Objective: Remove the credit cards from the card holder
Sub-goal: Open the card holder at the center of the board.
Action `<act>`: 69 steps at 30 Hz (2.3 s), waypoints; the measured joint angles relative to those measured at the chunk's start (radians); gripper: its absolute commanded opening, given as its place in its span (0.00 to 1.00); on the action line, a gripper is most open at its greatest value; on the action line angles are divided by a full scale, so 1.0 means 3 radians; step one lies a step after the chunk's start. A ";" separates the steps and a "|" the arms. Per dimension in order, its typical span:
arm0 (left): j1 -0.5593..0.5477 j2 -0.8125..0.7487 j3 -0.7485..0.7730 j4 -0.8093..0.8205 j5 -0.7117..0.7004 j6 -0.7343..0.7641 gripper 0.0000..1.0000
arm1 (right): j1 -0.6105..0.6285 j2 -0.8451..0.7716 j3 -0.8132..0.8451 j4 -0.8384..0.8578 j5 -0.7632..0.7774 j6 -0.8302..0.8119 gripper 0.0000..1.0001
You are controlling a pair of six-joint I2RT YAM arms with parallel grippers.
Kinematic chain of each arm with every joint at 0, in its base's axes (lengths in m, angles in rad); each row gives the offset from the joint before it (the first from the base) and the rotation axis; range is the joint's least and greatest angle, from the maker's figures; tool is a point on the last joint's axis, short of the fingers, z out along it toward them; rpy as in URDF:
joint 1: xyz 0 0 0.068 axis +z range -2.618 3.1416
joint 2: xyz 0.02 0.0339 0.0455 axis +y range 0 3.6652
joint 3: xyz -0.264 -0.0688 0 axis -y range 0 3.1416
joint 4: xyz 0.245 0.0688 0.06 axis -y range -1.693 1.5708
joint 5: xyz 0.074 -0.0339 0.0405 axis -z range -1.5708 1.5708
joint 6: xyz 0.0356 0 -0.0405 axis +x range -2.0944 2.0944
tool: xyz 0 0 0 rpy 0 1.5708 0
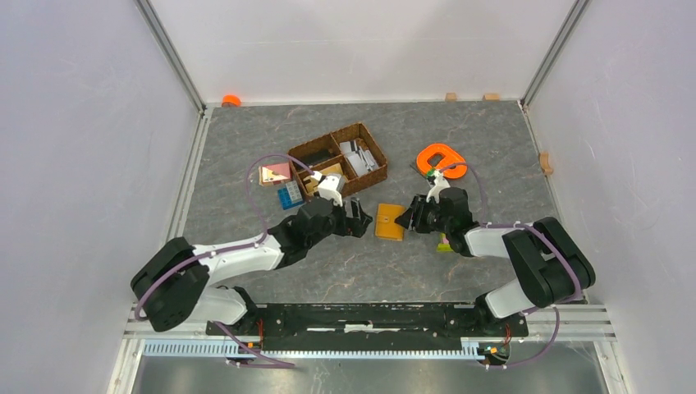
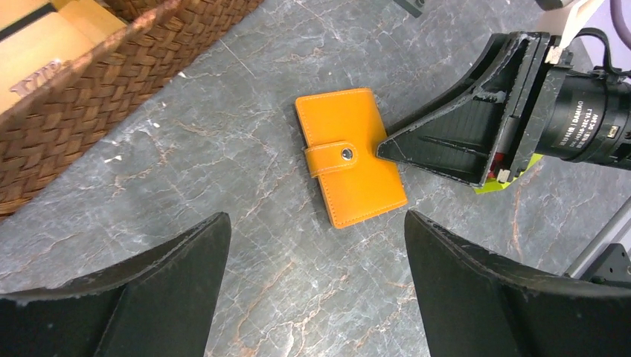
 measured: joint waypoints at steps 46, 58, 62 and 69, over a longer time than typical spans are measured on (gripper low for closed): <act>-0.0327 0.1878 0.1934 -0.1476 -0.0318 0.0562 0.74 | 0.0033 -0.0057 -0.0028 -0.0047 0.0112 0.0032 0.41; -0.0240 0.1878 0.1942 -0.1472 -0.0277 0.0518 0.32 | 0.0136 -0.0057 0.0001 -0.0114 0.0220 0.0005 0.35; -0.0186 0.1879 0.1942 -0.1471 -0.0149 0.0515 0.19 | 0.0135 -0.0048 0.0020 -0.0149 0.0245 -0.0005 0.31; -0.0094 0.1878 0.1918 -0.1424 0.0046 0.0479 0.18 | 0.0141 0.0003 0.0095 -0.0219 0.0278 -0.0025 0.27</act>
